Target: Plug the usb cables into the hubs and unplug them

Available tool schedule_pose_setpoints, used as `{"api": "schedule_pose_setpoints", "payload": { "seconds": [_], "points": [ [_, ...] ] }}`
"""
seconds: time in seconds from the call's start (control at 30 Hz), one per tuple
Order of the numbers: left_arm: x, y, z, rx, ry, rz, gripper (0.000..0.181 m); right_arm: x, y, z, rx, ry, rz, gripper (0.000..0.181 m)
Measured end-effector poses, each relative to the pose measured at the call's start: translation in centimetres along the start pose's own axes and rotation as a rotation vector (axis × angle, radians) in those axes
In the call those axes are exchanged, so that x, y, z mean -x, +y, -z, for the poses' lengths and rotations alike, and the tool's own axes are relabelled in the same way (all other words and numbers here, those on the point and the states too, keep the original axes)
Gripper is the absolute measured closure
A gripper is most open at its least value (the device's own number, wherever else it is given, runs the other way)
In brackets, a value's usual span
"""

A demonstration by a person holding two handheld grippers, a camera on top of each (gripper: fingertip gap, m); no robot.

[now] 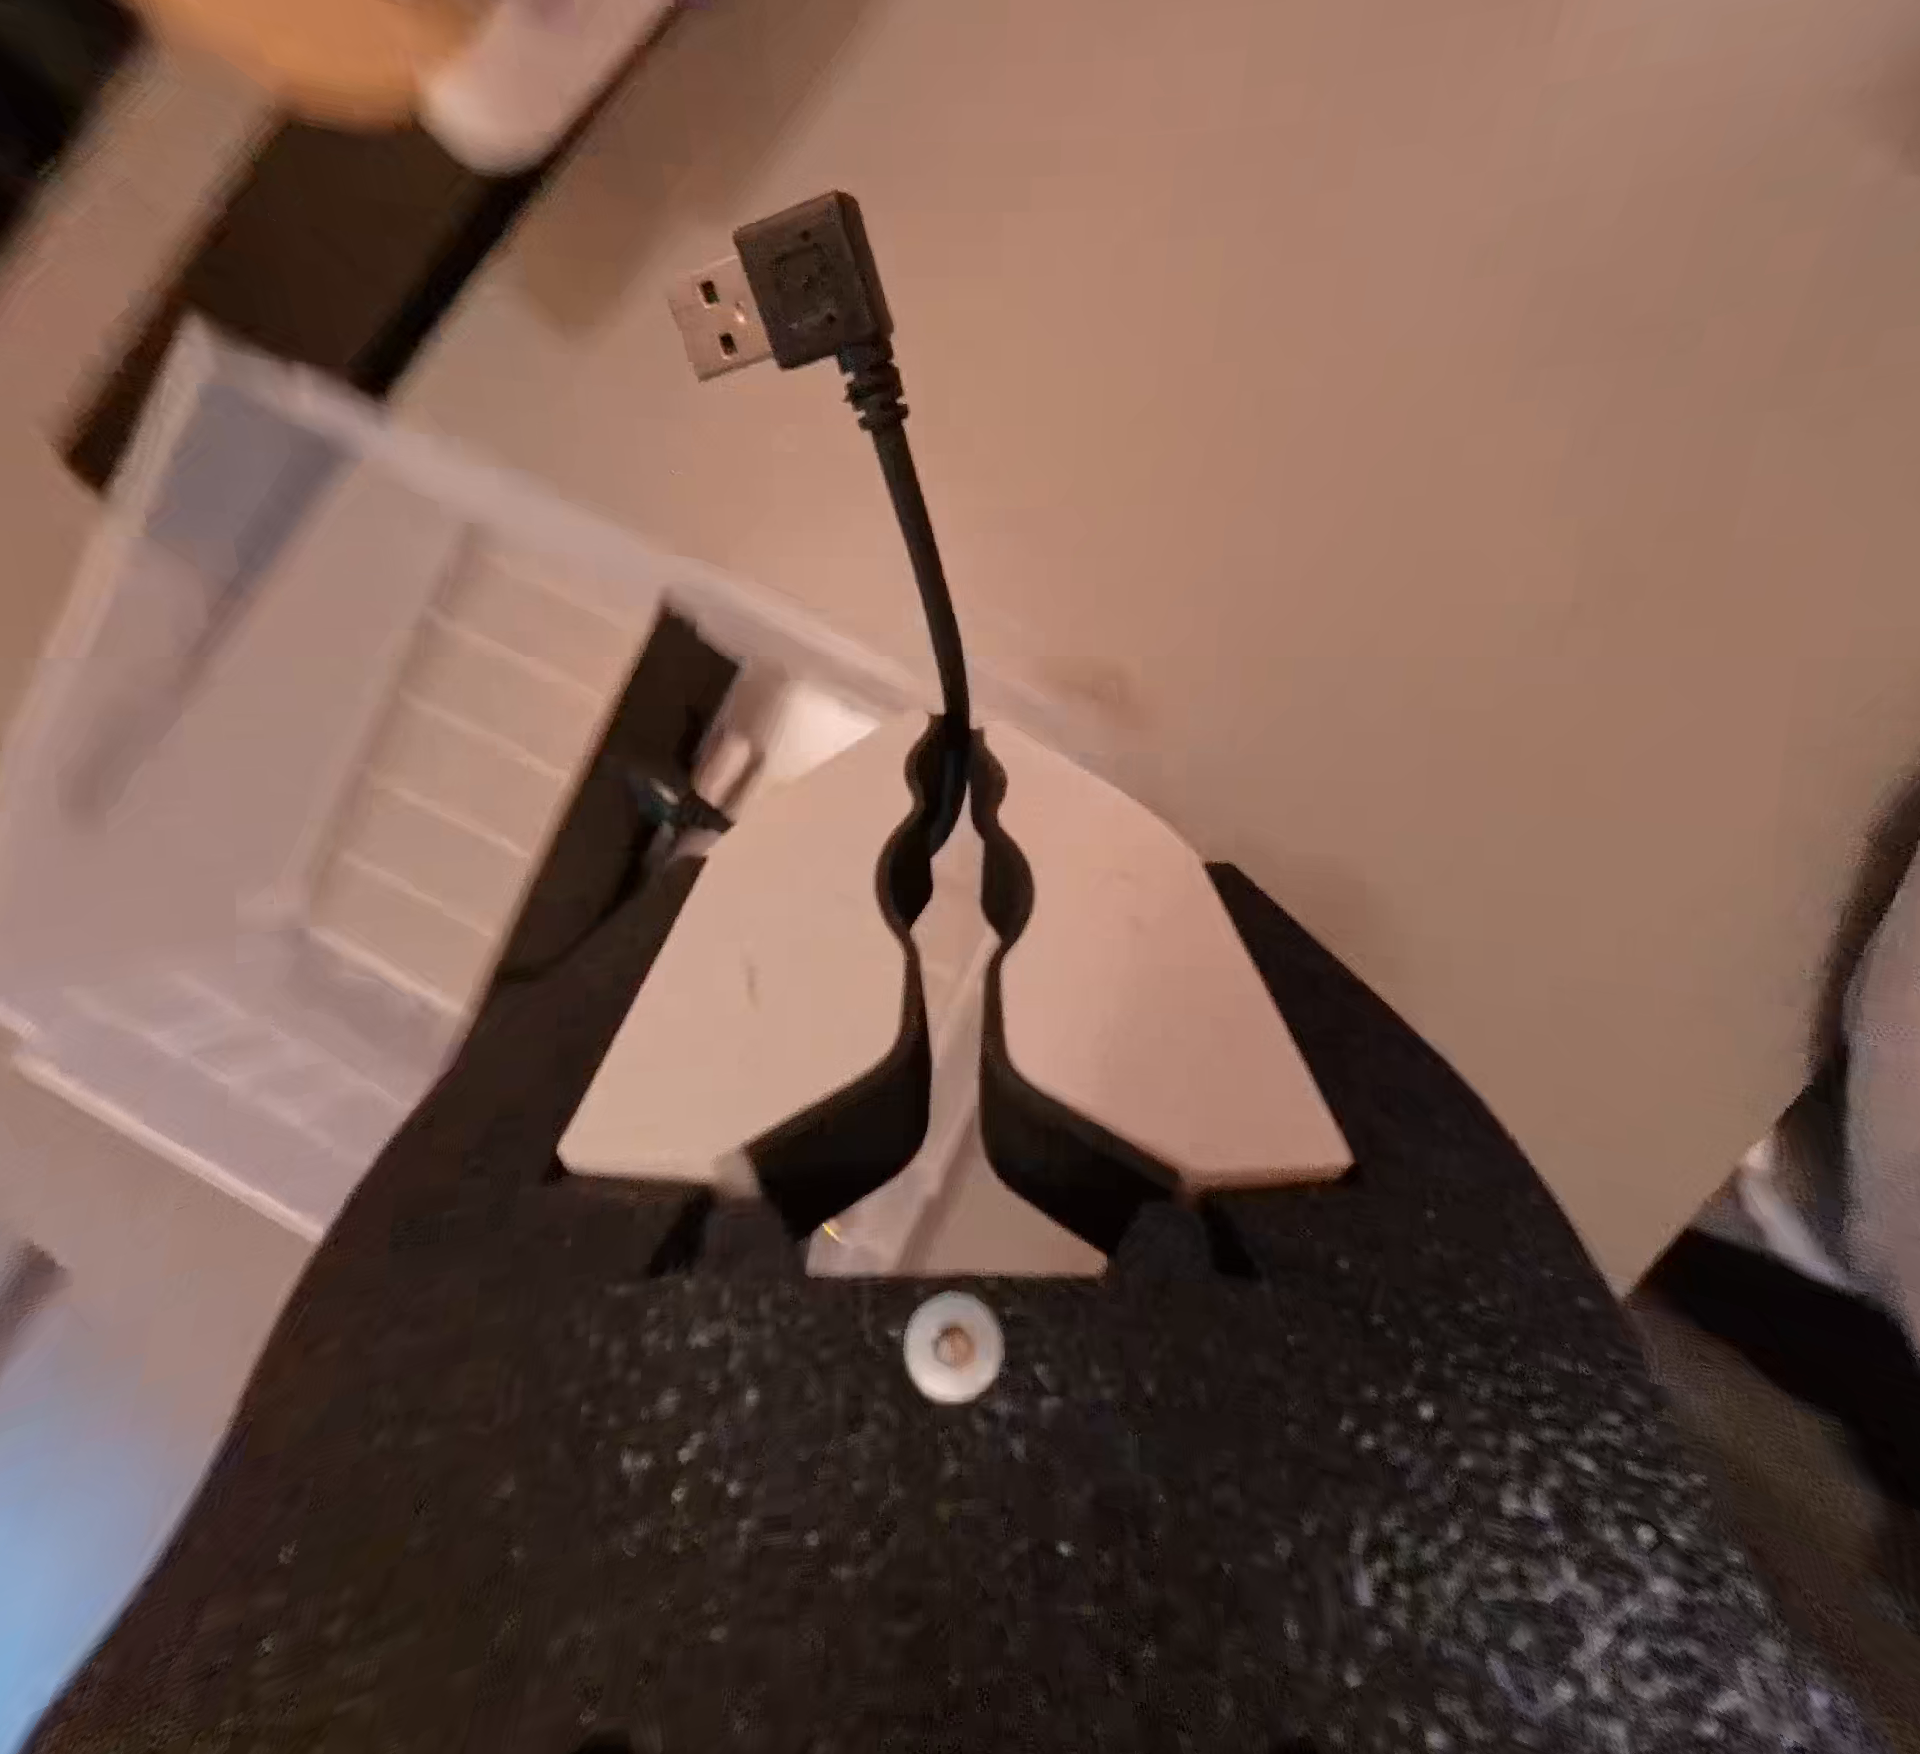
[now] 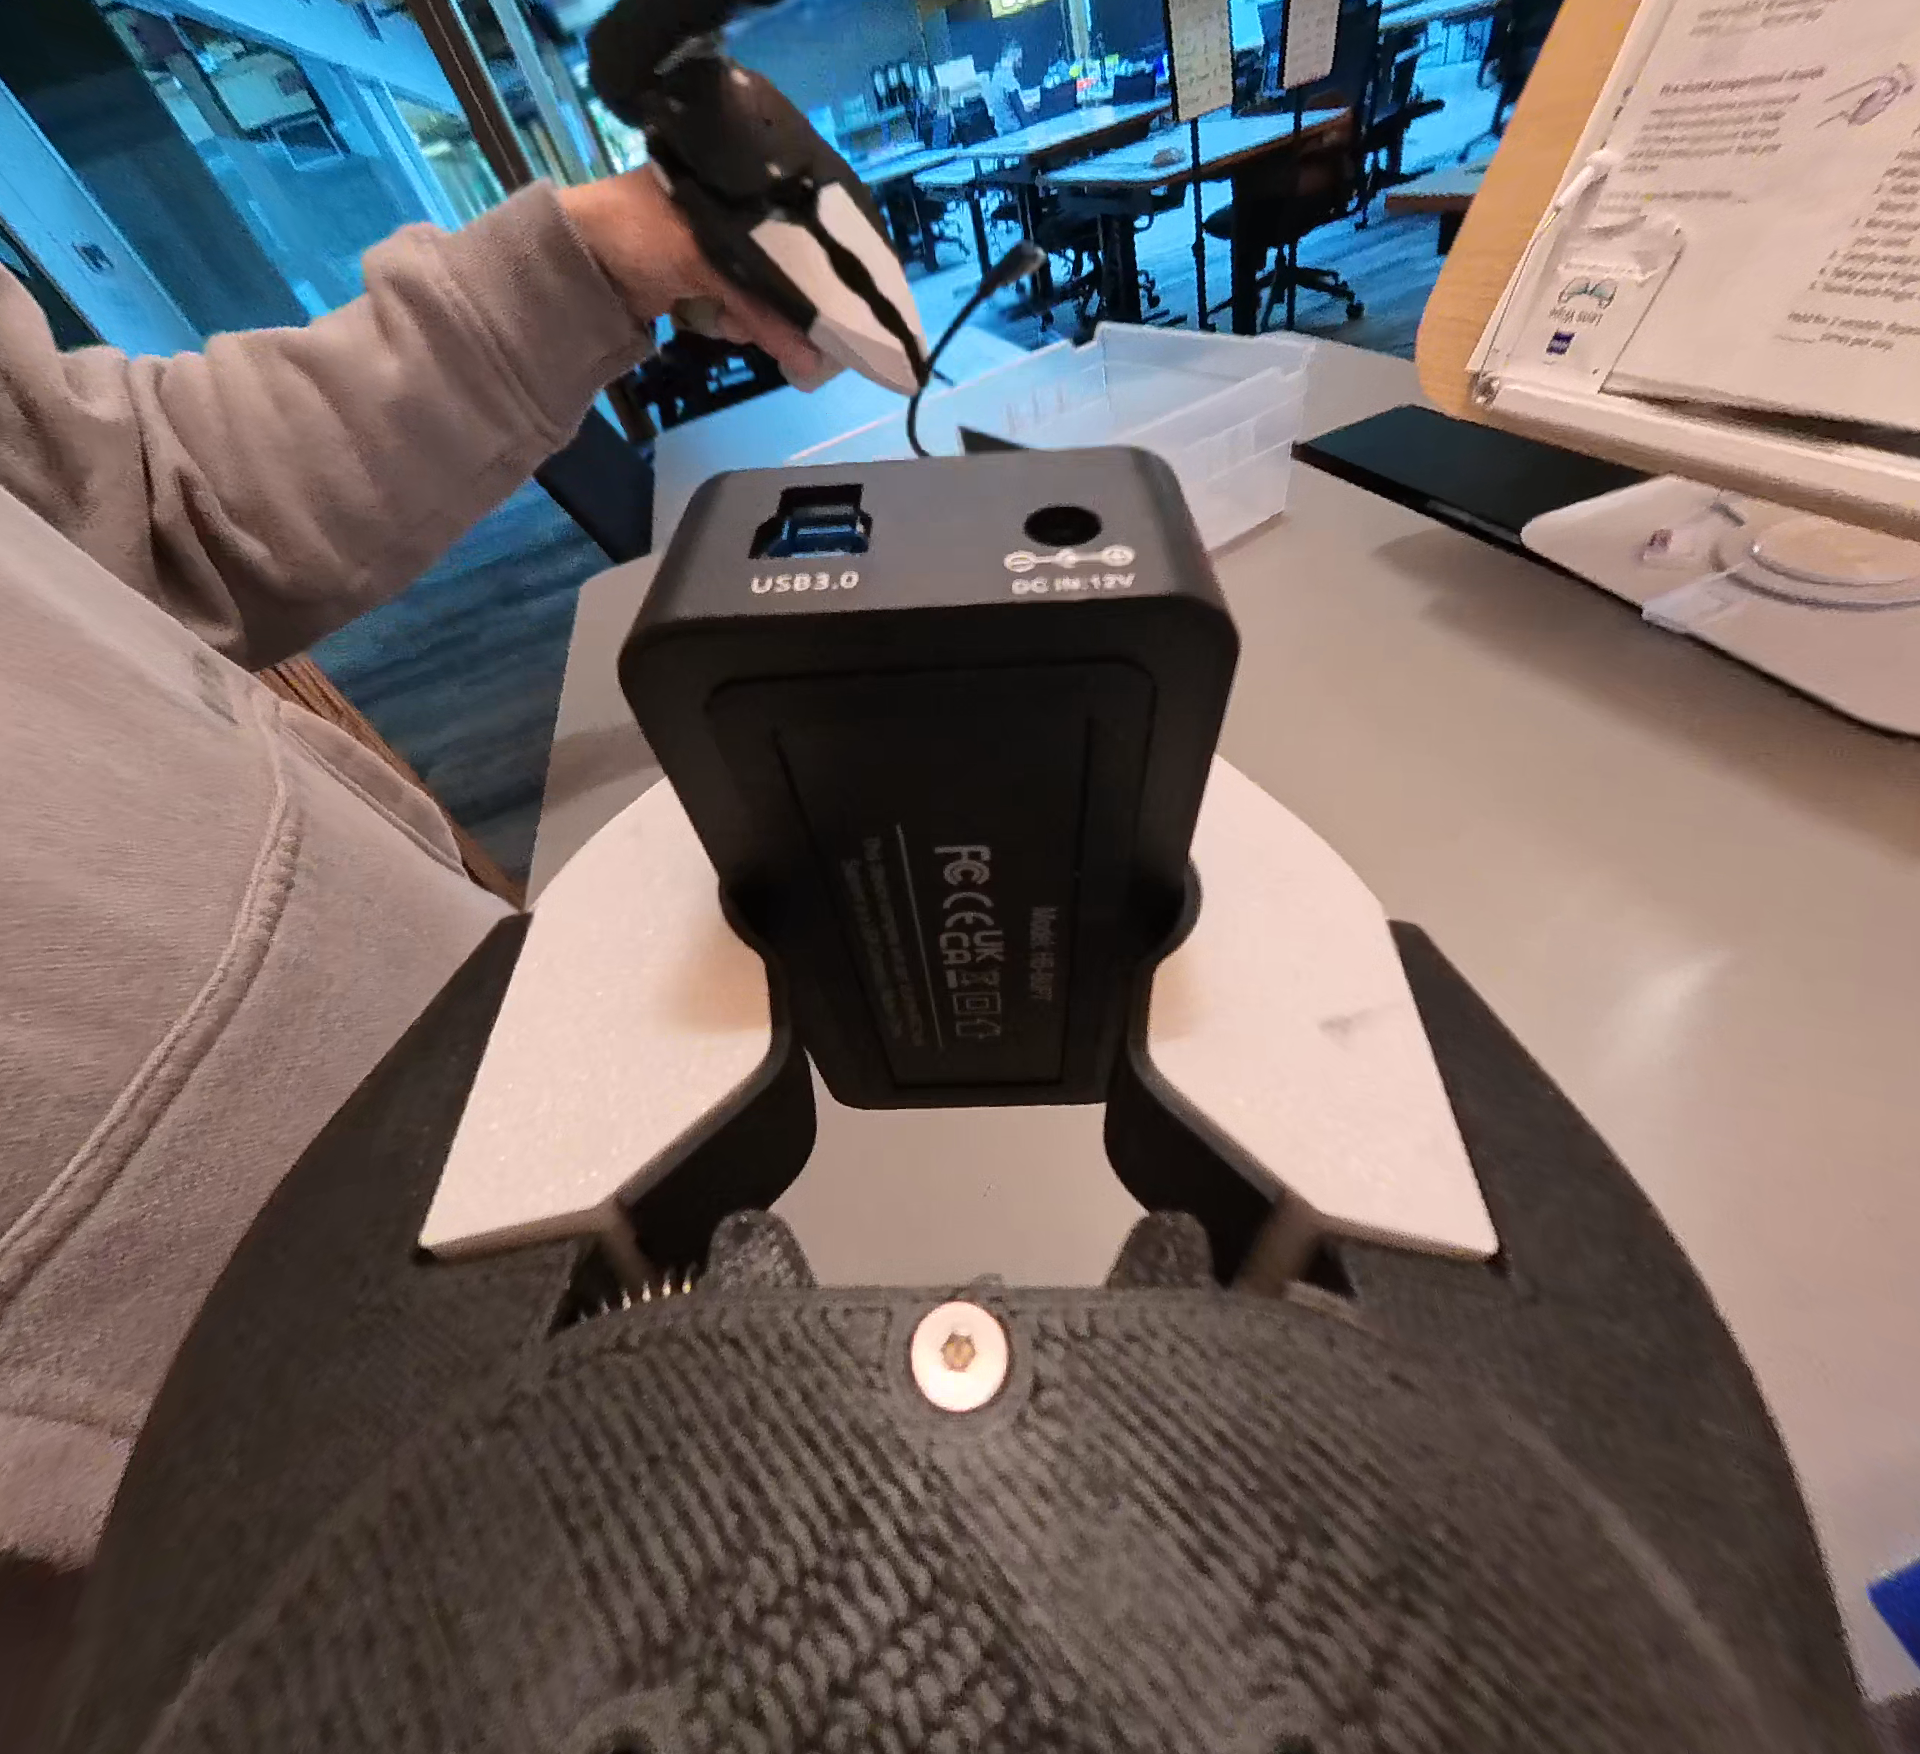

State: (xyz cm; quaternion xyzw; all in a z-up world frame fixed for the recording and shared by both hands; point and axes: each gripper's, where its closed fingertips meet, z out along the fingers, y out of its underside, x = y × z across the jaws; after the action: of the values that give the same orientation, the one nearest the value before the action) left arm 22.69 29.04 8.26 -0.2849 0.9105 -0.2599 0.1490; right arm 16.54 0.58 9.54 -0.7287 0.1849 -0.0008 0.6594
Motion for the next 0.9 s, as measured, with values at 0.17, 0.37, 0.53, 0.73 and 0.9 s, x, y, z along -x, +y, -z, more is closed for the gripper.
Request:
{"api": "schedule_pose_setpoints", "payload": {
  "seconds": [0.17, 0.37, 0.53, 0.73, 0.9],
  "points": [
    [-7.2, -6.8, 0.0, -0.156, -0.035, -0.635, 0.178, -0.4, -0.8, 1.1, -0.05, -0.032, -0.011, 0.11],
    [-13.7, -4.8, -9.3, -0.151, 0.028, -1.022, 0.178, -0.1, -0.3, 1.3, -0.038, -0.028, -0.005, 0.11],
    [-15.9, -1.3, -14.0, -0.104, 0.107, -1.069, 0.178, 0.5, 0.9, 1.5, -0.019, -0.02, -0.017, 0.11],
    [-14.9, 1.1, -15.9, -0.071, 0.116, -0.92, 0.173, 1.0, 1.7, 1.5, -0.004, -0.025, -0.026, 0.11],
    [-16.9, 0.1, -14.3, -0.091, 0.215, -0.516, 0.154, 1.2, 1.7, 1.6, -0.001, -0.028, -0.018, 0.11]
  ]
}}
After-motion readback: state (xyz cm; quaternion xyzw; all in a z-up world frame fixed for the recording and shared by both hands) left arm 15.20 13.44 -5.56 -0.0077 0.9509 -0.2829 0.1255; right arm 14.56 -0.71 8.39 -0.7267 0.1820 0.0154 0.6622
